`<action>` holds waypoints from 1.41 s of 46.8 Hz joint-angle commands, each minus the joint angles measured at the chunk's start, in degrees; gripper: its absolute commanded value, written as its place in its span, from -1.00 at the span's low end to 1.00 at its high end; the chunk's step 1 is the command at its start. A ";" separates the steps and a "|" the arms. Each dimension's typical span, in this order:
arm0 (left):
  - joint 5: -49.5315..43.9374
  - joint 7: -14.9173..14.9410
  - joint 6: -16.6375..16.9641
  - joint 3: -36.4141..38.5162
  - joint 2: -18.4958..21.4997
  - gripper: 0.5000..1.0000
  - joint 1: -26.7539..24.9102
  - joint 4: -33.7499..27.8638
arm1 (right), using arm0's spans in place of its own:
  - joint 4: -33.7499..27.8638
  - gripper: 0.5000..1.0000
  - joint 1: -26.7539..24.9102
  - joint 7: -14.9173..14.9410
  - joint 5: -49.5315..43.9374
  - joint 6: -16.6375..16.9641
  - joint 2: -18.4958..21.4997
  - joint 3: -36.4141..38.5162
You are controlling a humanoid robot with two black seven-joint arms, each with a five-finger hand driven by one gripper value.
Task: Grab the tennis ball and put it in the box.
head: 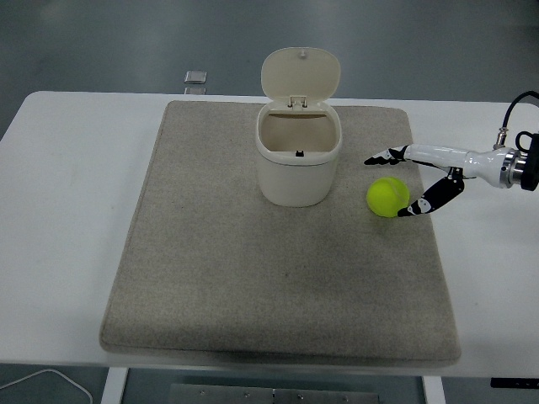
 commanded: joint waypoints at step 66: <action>0.08 0.00 -0.08 0.00 0.00 0.97 0.00 0.00 | -0.91 -0.25 -2.38 -0.15 -4.90 -3.57 1.96 1.06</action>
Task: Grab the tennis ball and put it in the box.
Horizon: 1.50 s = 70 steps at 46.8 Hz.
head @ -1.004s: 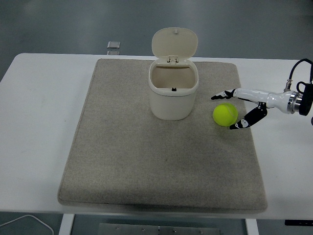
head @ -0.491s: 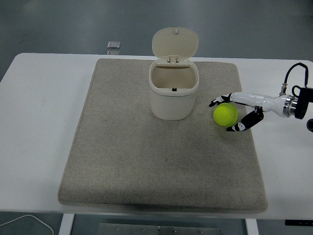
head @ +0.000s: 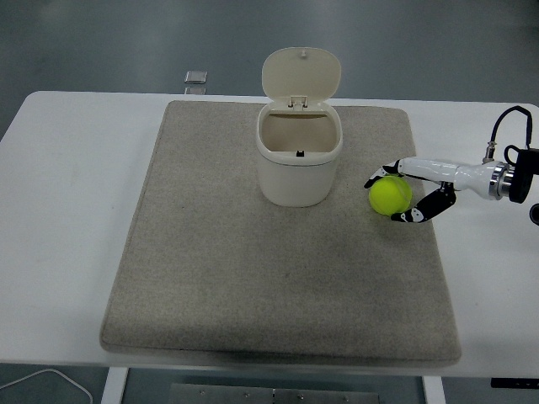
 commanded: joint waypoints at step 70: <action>0.00 0.00 0.03 0.00 0.00 0.96 0.00 -0.02 | 6.77 -1.00 13.22 -0.53 10.73 12.25 1.14 8.45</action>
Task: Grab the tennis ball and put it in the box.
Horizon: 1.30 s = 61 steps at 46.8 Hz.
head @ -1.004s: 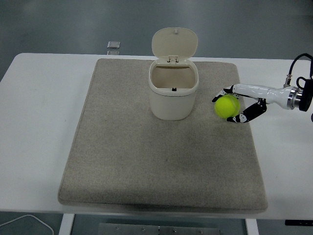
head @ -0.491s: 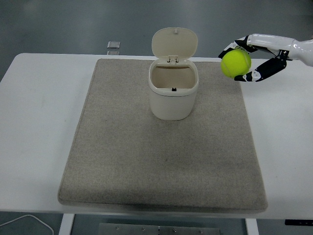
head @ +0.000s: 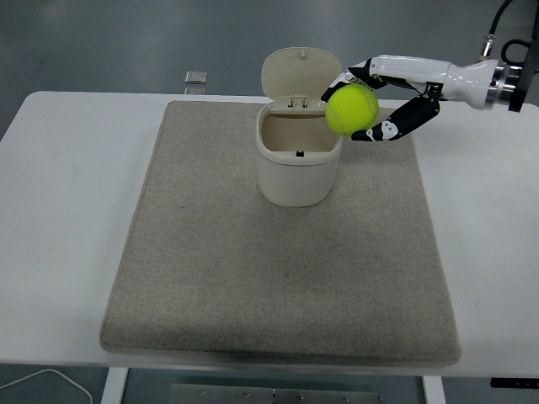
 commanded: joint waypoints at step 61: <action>-0.01 0.00 0.02 0.00 0.00 0.97 -0.01 0.00 | -0.35 0.08 -2.91 -14.52 1.27 -5.75 9.45 2.37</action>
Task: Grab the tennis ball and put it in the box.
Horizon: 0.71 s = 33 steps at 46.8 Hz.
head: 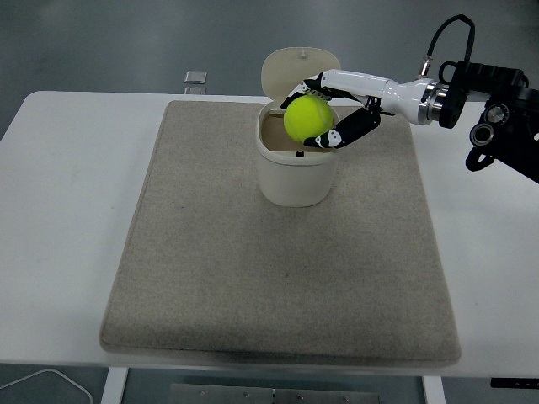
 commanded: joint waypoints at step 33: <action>0.07 0.00 -0.01 0.00 0.00 0.97 0.00 0.00 | 0.20 0.56 0.46 0.00 0.72 1.37 -1.12 0.18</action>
